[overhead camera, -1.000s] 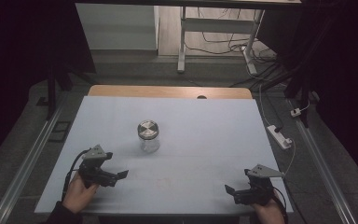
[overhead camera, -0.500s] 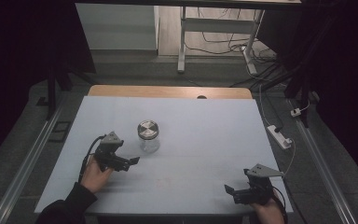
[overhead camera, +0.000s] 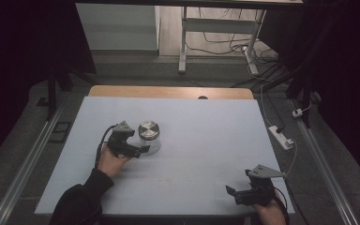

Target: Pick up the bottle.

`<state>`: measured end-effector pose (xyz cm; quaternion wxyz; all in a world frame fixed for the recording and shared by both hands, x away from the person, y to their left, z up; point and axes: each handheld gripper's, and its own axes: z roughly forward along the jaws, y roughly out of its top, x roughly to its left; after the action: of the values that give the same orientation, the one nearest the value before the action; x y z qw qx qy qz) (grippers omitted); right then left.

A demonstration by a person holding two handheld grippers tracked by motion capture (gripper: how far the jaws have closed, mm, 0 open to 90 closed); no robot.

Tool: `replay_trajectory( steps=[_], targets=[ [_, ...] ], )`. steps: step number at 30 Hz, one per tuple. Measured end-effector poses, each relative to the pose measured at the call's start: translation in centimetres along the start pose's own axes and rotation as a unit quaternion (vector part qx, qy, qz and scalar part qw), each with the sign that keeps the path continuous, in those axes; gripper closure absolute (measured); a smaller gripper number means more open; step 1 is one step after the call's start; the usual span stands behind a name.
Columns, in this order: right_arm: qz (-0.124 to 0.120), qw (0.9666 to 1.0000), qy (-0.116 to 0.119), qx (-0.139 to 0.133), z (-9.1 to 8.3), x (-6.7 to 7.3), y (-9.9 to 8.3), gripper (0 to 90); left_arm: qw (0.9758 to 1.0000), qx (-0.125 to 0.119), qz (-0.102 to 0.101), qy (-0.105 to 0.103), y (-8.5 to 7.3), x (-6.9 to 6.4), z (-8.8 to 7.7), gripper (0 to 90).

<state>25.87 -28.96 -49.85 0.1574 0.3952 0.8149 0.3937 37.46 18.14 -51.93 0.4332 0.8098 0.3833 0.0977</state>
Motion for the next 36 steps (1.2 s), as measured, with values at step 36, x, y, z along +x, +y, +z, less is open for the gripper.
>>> replay_trajectory(
  steps=[36],
  targets=[
    [-0.003, 1.0, 0.001, -0.003, -0.1, 0.0, 0.0, 0.0, 0.9973, 0.013, 0.066, 0.03, 1.3, -1.3, 3.3, 15.4]
  ],
)
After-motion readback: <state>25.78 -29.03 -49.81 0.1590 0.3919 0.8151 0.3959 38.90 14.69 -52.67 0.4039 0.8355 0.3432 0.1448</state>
